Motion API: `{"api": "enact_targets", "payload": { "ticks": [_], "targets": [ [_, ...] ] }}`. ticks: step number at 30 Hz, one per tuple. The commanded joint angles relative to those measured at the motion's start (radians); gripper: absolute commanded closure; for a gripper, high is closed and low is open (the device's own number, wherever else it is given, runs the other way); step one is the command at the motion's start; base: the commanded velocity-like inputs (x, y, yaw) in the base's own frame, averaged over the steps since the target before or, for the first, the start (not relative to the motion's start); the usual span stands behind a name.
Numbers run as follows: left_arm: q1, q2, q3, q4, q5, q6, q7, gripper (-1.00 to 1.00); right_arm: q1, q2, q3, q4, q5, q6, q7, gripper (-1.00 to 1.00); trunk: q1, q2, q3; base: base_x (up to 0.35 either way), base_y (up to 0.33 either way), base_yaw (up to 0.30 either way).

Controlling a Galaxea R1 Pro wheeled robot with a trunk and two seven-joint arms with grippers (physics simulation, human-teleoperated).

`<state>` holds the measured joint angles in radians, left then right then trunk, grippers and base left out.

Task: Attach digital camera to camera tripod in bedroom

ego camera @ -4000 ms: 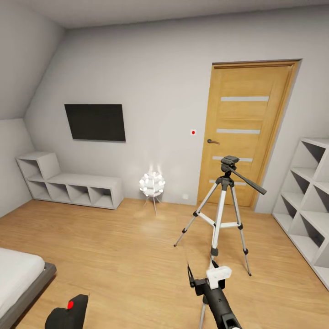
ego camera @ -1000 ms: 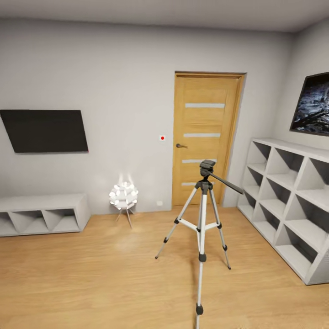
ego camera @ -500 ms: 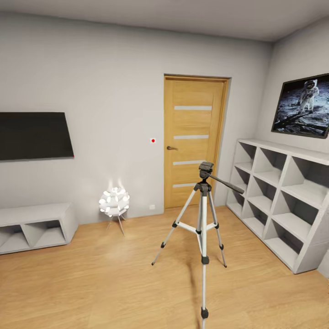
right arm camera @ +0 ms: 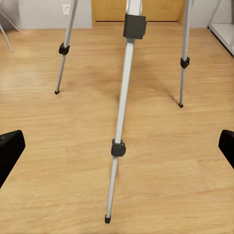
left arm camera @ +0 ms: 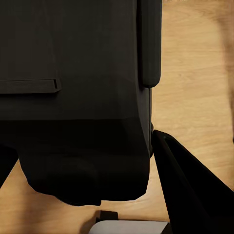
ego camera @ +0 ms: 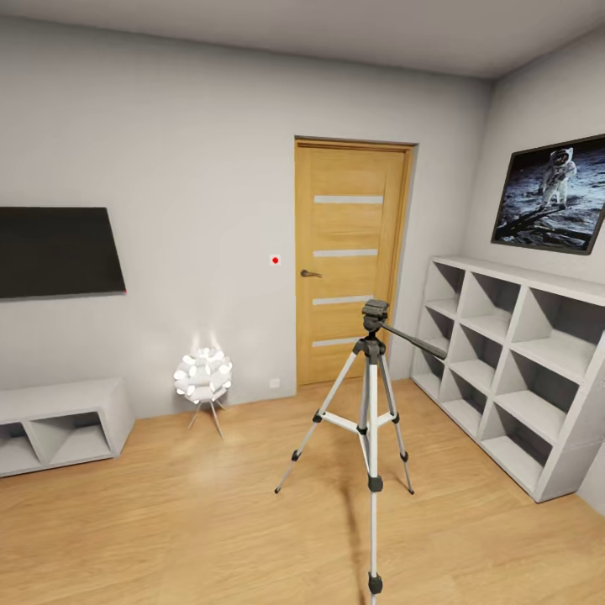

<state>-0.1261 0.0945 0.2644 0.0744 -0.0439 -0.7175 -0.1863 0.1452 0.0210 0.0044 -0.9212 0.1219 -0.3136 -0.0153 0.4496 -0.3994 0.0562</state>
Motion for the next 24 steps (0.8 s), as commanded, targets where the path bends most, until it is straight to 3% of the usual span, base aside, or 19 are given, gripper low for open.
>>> {"api": "enact_targets", "payload": {
  "ticks": [1,16,24],
  "targets": [
    [-0.001,0.001,0.009,0.004,-0.005,-0.005,-0.004,1.0,0.001,0.0,-0.001,-0.001,0.009,-0.001,-0.002,-1.0,0.0,-0.001,0.0,0.0,0.0,0.0],
    [-0.001,0.001,0.009,0.004,-0.005,-0.005,-0.004,1.0,0.001,0.0,-0.001,-0.001,0.009,-0.001,-0.002,-1.0,0.0,-0.001,0.0,0.0,0.0,-0.004],
    [-0.001,0.001,0.009,0.004,-0.005,-0.005,-0.004,1.0,0.001,0.0,-0.001,-0.001,0.009,-0.001,-0.002,-1.0,0.0,-0.001,0.003,0.138,0.128,-0.211]
  ]
}}
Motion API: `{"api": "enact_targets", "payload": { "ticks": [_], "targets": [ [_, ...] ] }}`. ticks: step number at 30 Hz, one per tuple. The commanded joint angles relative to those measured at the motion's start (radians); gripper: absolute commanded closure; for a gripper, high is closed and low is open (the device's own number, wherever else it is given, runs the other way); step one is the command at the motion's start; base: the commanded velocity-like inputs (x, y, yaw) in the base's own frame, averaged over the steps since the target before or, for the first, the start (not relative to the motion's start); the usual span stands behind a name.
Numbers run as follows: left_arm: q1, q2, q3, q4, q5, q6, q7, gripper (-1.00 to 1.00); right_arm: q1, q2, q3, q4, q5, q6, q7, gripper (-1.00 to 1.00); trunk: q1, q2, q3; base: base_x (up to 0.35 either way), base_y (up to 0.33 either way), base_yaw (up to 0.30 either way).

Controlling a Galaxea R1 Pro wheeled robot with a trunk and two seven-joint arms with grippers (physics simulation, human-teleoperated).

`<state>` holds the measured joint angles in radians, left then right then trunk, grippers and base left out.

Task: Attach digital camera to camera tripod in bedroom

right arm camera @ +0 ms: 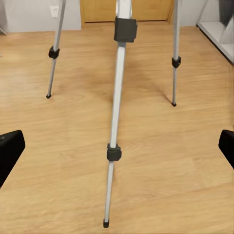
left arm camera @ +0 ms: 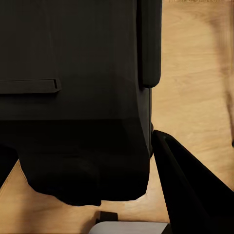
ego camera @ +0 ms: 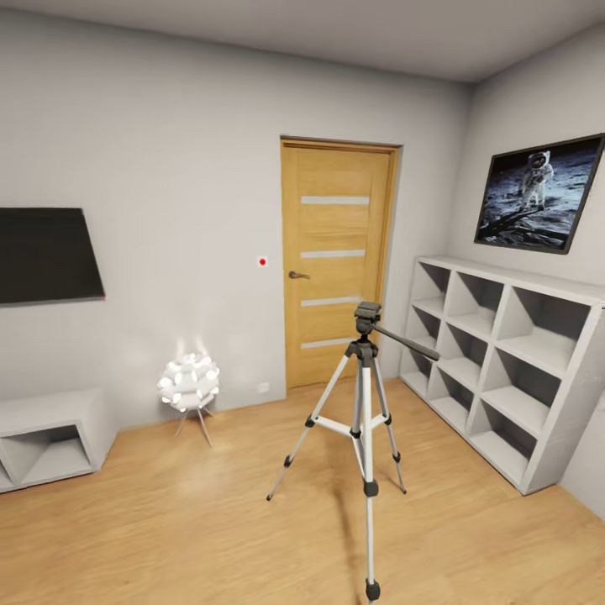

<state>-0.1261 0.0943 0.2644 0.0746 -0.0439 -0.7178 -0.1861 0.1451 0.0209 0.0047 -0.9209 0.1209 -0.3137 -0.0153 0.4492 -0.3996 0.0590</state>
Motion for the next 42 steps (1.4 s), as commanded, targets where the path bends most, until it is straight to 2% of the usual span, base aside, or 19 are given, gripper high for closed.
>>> {"api": "enact_targets", "payload": {
  "ticks": [1,12,18,23,42],
  "targets": [
    [-0.001,0.001,0.009,0.004,-0.005,-0.005,-0.004,1.0,0.001,0.001,-0.002,-0.001,0.01,-0.001,-0.002,-1.0,0.001,0.0,0.001,0.233,0.214,-0.275],
    [-0.001,0.001,0.009,0.004,-0.005,-0.005,-0.004,1.0,0.001,0.001,-0.002,-0.001,0.009,0.0,-0.001,-1.0,0.001,0.0,0.003,0.25,0.228,-0.259],
    [-0.001,0.001,0.009,0.005,-0.005,-0.005,-0.004,1.0,0.001,0.02,-0.002,-0.001,0.009,0.002,-0.002,-1.0,0.001,0.0,-0.002,0.253,0.232,-0.191],
    [-0.001,0.001,0.009,0.005,-0.005,-0.005,-0.004,1.0,0.001,0.022,-0.002,-0.001,0.009,0.002,-0.002,-1.0,0.001,0.0,-0.008,0.193,0.262,-0.215],
    [-0.001,0.001,0.009,0.005,-0.005,-0.005,-0.004,1.0,0.001,0.022,-0.002,-0.001,0.009,0.002,-0.002,-1.0,0.001,0.0,-0.02,0.017,0.296,-0.267]
  ]
}}
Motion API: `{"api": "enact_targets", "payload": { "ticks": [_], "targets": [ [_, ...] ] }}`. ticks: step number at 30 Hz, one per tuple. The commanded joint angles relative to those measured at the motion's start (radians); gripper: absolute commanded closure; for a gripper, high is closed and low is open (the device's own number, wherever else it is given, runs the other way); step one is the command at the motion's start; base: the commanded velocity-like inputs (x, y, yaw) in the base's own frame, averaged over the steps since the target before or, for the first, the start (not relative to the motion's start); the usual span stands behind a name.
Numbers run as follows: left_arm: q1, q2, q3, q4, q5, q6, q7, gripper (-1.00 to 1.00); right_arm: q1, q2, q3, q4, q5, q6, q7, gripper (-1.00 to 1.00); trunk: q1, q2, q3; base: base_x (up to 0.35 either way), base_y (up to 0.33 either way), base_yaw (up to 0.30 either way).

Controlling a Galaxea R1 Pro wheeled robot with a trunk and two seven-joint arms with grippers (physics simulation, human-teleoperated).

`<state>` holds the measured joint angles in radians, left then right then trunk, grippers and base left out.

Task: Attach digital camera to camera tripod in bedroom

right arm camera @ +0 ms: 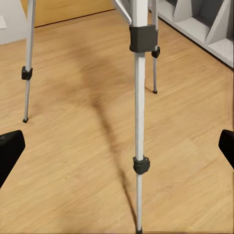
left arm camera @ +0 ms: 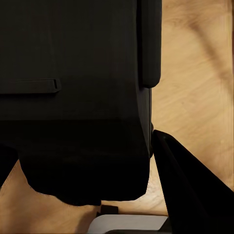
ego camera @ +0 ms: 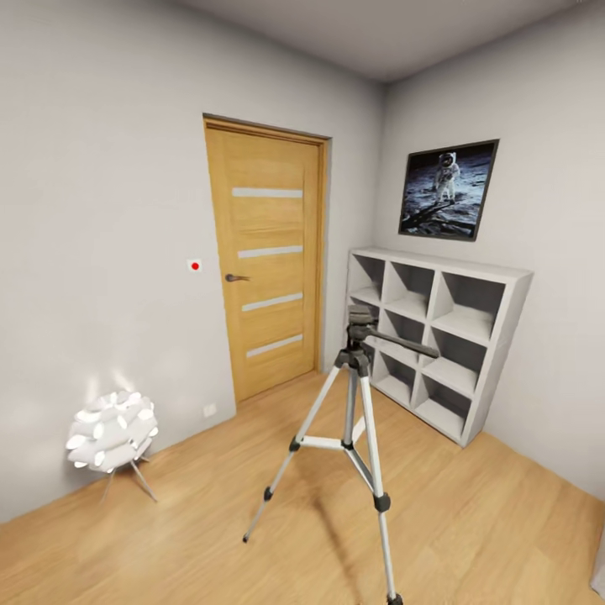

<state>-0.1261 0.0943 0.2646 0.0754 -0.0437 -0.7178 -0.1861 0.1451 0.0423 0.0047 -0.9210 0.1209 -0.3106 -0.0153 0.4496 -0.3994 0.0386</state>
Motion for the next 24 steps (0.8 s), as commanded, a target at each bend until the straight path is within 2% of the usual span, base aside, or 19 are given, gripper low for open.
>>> {"api": "enact_targets", "payload": {
  "ticks": [1,11,18,24],
  "targets": [
    [-0.001,0.001,0.008,0.004,-0.005,-0.005,-0.004,1.0,0.001,0.001,-0.002,-0.001,0.01,-0.001,-0.001,-1.0,0.0,-0.001,0.0,-0.013,0.178,-0.293],
    [-0.001,0.001,0.008,0.004,-0.005,-0.005,-0.004,1.0,0.001,0.001,-0.002,-0.001,0.01,-0.001,-0.001,-1.0,0.0,-0.001,0.0,0.006,0.129,-0.294],
    [-0.001,0.001,0.008,0.004,-0.005,-0.005,-0.004,1.0,0.001,0.001,-0.002,-0.001,0.01,-0.001,0.0,-1.0,0.0,-0.001,0.0,0.103,0.114,-0.295],
    [-0.001,0.001,0.008,0.004,-0.005,-0.005,-0.004,1.0,0.001,0.001,-0.002,-0.001,0.01,-0.001,0.0,-1.0,0.0,-0.001,0.0,0.143,0.225,-0.295]
  ]
}}
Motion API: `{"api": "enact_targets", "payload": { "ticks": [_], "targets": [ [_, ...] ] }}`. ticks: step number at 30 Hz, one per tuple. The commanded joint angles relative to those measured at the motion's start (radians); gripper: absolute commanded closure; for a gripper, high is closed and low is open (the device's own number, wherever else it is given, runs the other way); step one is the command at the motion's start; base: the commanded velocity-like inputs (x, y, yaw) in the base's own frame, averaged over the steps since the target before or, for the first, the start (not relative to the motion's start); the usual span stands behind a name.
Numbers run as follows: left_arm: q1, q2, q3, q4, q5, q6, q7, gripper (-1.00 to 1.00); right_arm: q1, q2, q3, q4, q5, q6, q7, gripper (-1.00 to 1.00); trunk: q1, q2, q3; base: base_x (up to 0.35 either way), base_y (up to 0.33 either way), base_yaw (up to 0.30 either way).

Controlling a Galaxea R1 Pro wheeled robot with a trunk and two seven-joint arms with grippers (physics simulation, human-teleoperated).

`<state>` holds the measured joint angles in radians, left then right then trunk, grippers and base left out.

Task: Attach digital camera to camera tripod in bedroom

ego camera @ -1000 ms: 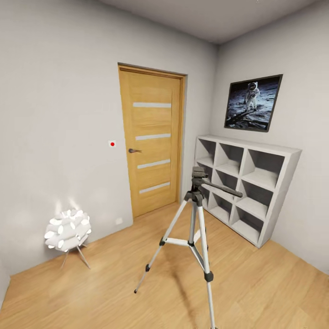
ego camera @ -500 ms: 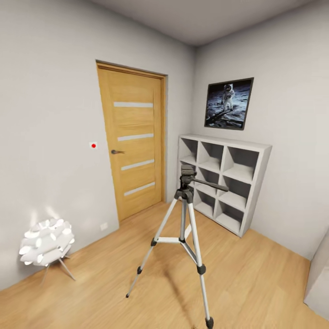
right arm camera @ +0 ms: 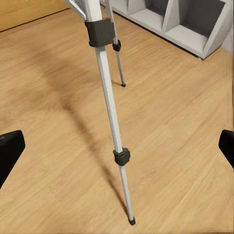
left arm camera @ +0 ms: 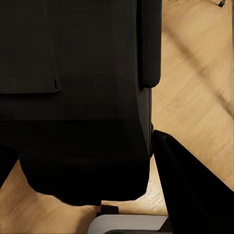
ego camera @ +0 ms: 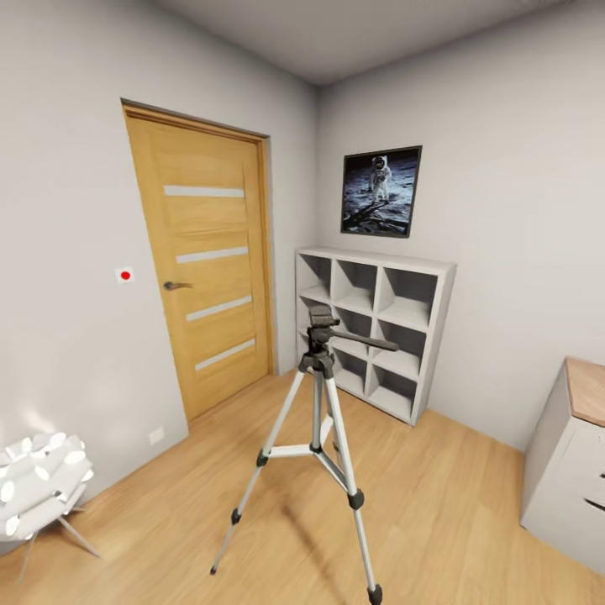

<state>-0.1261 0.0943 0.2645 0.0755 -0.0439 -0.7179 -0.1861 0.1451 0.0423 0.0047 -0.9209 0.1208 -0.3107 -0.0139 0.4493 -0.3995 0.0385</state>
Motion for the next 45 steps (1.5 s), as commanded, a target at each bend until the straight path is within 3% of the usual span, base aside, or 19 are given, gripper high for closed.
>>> {"api": "enact_targets", "payload": {
  "ticks": [1,30,32,35,38,40,42,44,45],
  "targets": [
    [-0.001,0.001,0.009,0.004,-0.005,-0.005,-0.004,1.0,0.001,0.001,-0.002,-0.001,0.01,-0.001,-0.001,-1.0,0.001,-0.001,0.0,0.166,0.251,-0.295],
    [-0.001,0.002,0.009,0.002,-0.005,-0.005,-0.004,1.0,0.001,-0.001,0.001,0.001,0.014,-0.007,0.0,-1.0,0.001,-0.001,0.0,0.066,0.029,-0.03],
    [-0.002,0.005,0.014,0.001,-0.005,-0.004,-0.002,1.0,0.001,-0.001,0.001,0.001,0.014,-0.007,0.0,-1.0,0.001,-0.001,0.0,0.002,0.0,0.0],
    [-0.005,0.032,0.018,-0.003,-0.006,0.001,-0.001,1.0,0.001,-0.001,0.001,0.002,0.014,-0.007,0.0,-1.0,0.001,-0.001,0.0,0.0,0.0,0.0],
    [-0.008,0.065,0.018,-0.015,-0.007,0.101,-0.002,1.0,0.001,-0.001,0.001,0.005,0.014,-0.007,0.0,-1.0,0.001,-0.001,0.0,0.0,0.0,0.0],
    [-0.029,0.092,0.019,-0.06,-0.007,0.242,-0.003,1.0,0.001,-0.001,0.0,0.01,0.014,-0.007,0.0,-1.0,0.001,-0.001,0.0,0.0,0.0,0.0],
    [-0.051,0.1,0.018,-0.15,-0.006,0.353,-0.005,1.0,0.001,-0.001,0.0,0.013,0.014,-0.007,0.0,-1.0,0.001,-0.001,0.0,0.0,0.0,0.0],
    [-0.065,0.103,0.017,-0.335,-0.006,0.515,-0.005,1.0,0.001,-0.001,-0.001,0.015,0.014,-0.007,0.0,-1.0,0.001,-0.001,0.0,0.0,0.0,0.0],
    [-0.067,0.104,0.017,-0.383,-0.005,0.557,-0.005,1.0,0.001,-0.001,-0.001,0.015,0.014,-0.007,0.0,-1.0,0.001,-0.001,0.0,0.0,0.0,0.0]
  ]
}}
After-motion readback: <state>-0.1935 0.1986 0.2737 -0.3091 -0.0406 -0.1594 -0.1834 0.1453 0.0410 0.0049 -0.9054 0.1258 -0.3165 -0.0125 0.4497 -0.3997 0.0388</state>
